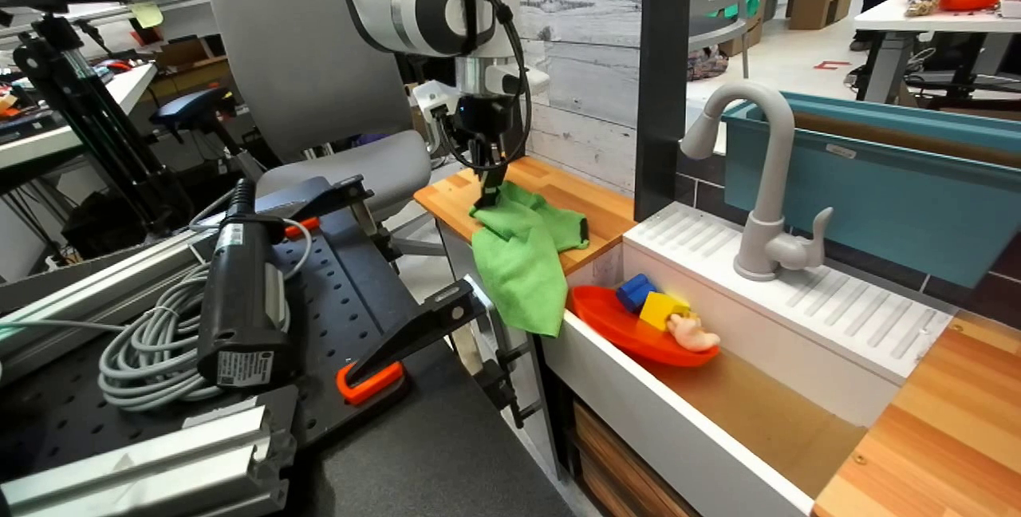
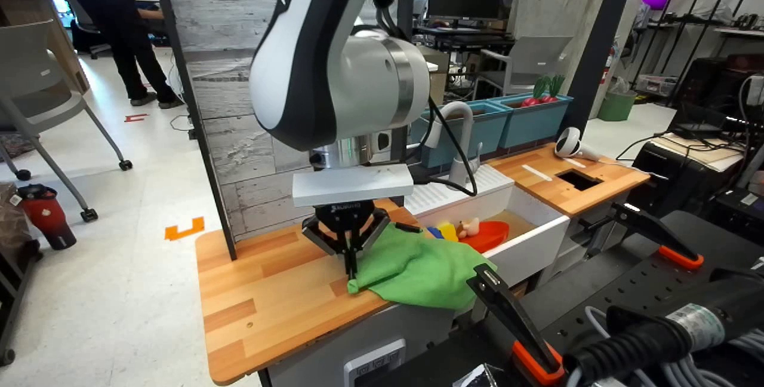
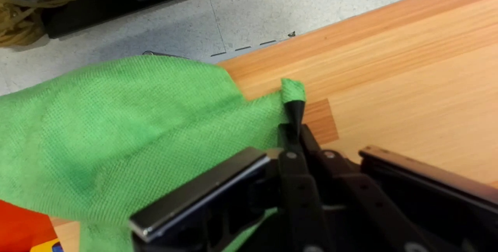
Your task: Fold the green towel from left to right.
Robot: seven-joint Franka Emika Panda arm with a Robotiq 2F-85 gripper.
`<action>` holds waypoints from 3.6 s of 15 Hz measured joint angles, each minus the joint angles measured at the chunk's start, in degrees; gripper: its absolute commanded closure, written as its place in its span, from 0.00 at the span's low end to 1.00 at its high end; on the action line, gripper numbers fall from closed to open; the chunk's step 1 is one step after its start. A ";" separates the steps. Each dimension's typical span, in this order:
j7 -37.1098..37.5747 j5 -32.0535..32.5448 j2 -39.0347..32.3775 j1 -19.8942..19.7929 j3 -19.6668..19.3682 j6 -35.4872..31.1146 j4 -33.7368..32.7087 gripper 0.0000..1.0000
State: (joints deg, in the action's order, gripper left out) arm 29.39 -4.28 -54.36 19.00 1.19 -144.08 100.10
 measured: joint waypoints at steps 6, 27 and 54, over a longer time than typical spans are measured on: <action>1.03 0.00 7.75 4.98 0.21 -2.20 2.72 0.99; -4.47 -0.41 14.09 0.85 1.53 -9.87 12.32 0.99; -8.01 -4.20 17.73 -3.45 4.06 -21.49 24.83 0.00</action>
State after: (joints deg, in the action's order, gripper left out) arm 21.38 -8.48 -36.64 15.55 5.25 -165.58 124.93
